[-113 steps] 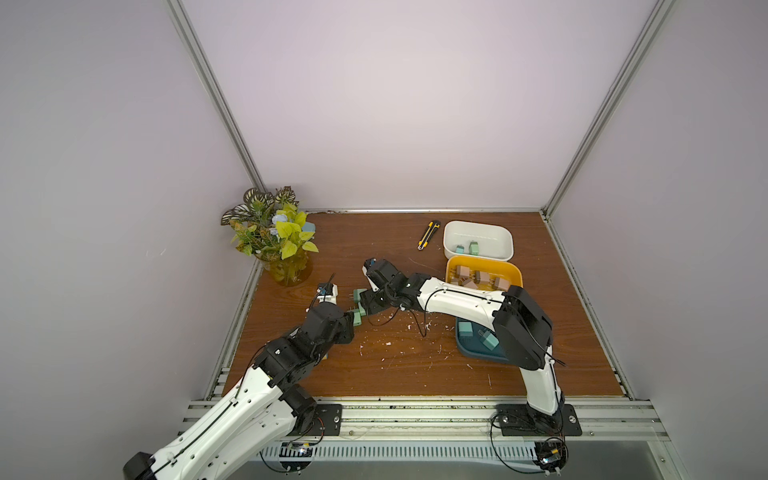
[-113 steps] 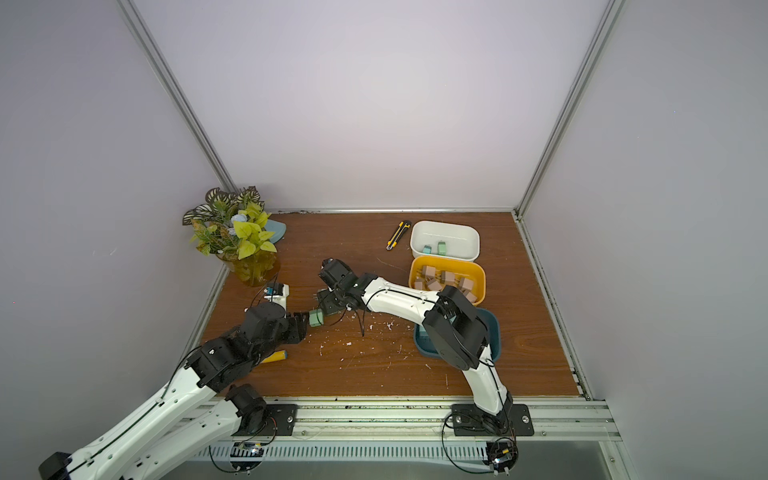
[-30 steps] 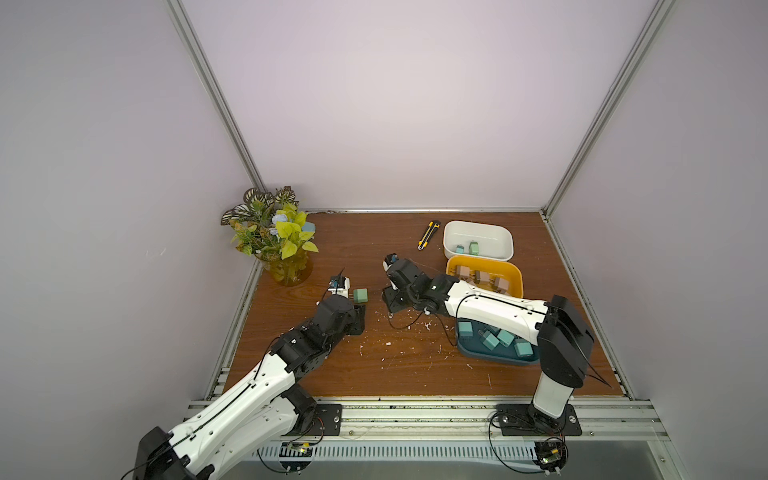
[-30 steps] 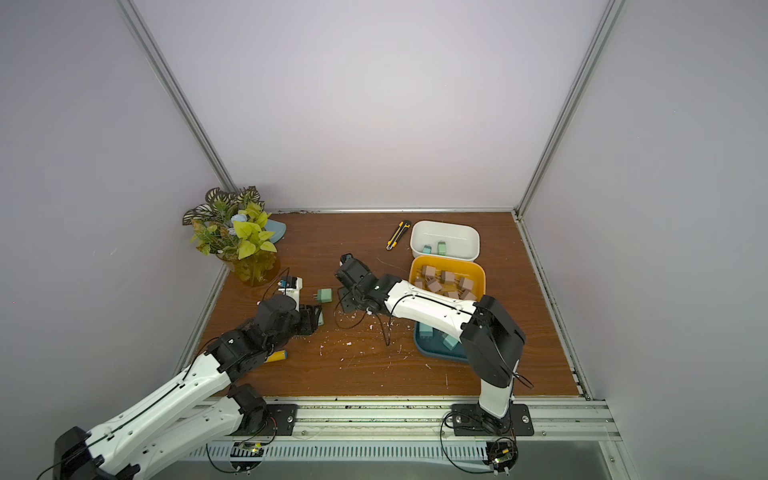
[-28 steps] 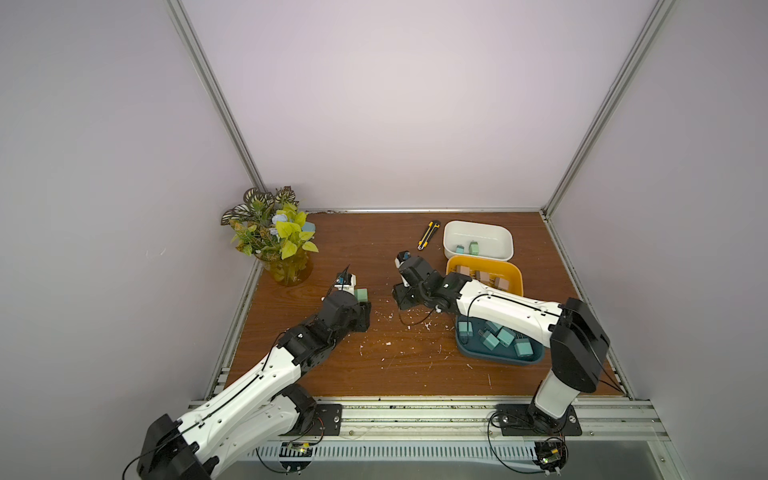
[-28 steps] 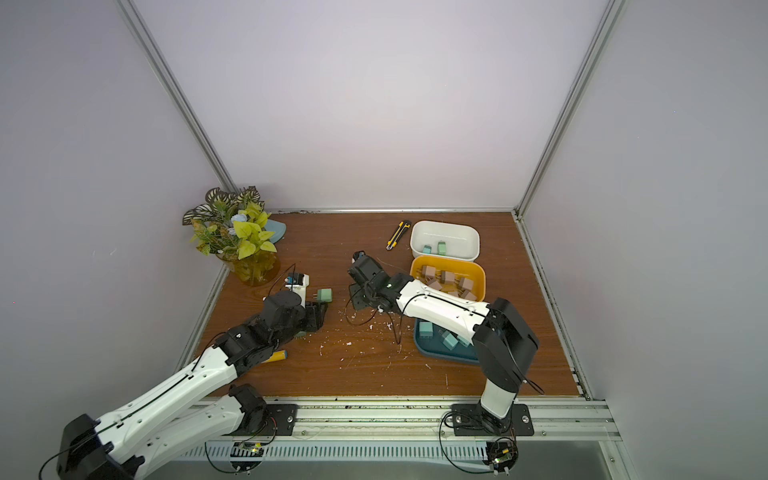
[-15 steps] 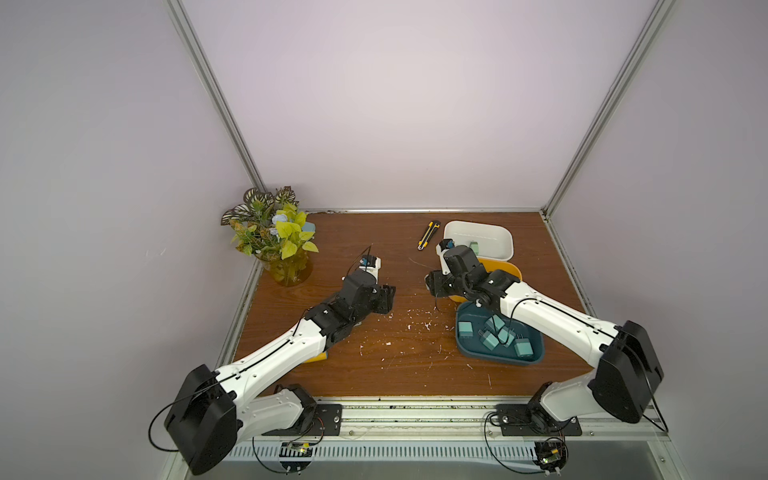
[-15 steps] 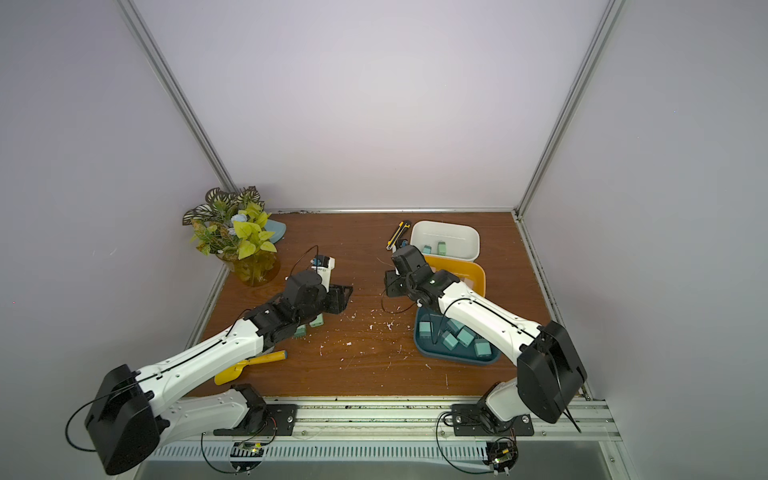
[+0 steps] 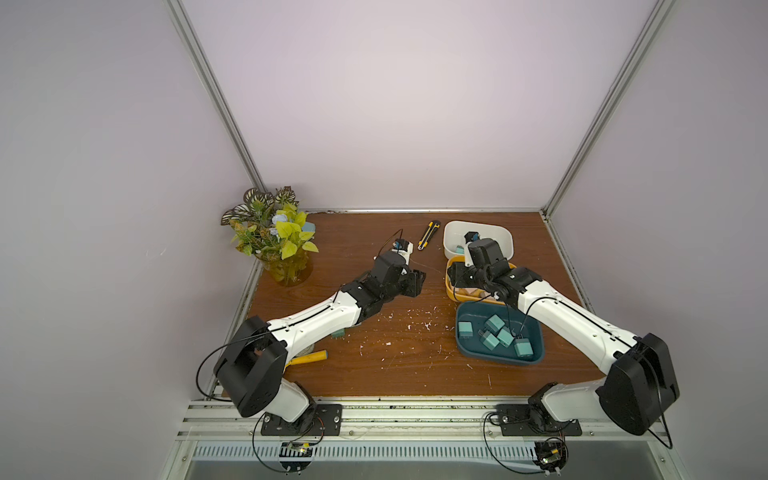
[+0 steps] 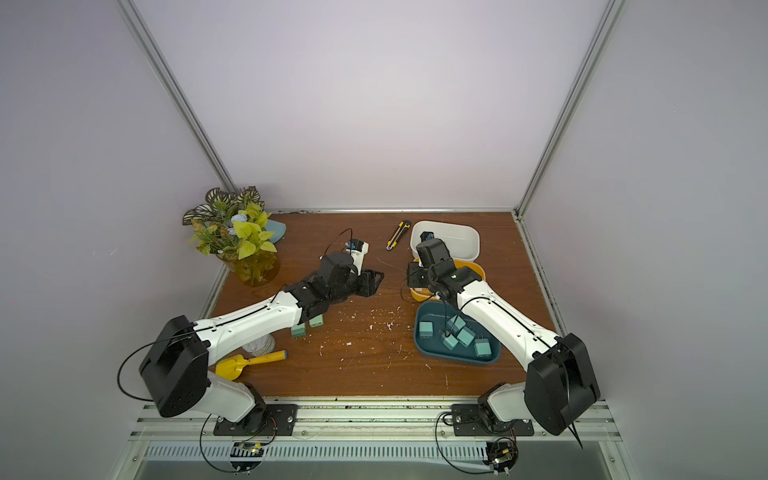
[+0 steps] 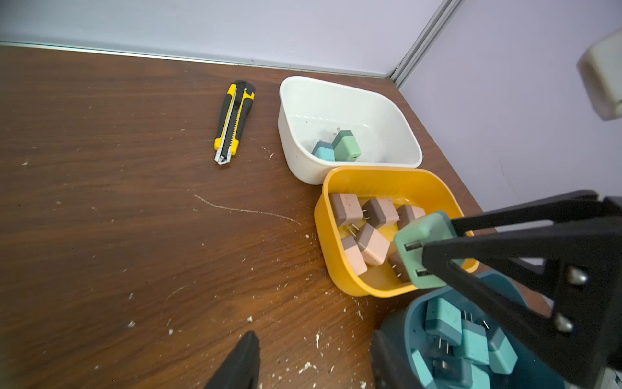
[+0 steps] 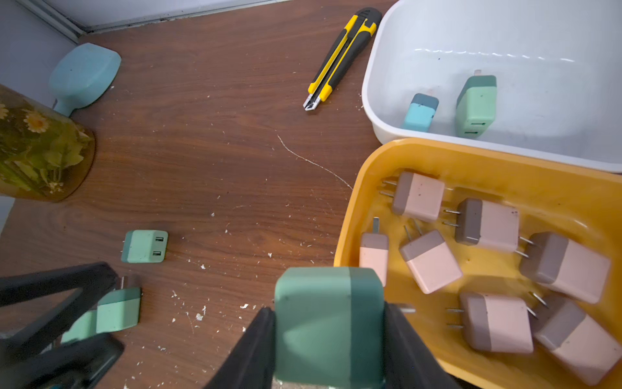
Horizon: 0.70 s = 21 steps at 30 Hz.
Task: Place the plugs by color into the storage box
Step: Place the plug in the storage box.
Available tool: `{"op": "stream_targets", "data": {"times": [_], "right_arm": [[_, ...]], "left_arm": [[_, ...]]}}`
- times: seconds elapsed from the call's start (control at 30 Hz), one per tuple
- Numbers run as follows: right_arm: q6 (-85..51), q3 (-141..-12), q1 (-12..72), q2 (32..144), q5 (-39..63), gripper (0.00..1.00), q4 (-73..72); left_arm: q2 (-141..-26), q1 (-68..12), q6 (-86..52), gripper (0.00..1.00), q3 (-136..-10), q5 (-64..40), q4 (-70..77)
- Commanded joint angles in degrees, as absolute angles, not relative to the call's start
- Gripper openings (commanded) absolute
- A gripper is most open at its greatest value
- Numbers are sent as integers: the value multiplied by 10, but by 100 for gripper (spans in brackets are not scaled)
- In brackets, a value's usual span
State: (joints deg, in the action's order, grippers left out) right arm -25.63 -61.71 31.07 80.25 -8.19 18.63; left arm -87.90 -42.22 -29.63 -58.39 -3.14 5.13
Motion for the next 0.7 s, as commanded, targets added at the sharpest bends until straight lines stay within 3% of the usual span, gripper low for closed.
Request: {"op": "stream_targets", "data": {"times": [0.0,0.67], "right_arm": [[-238,-644,294,820,-74,38,164],[-206,-763,179,983,-31,38,137]], "left_arm": [[-906,-429,-291,55,-615,-55,81],[-1138,-430,-217,55,-879,-97,28]]}}
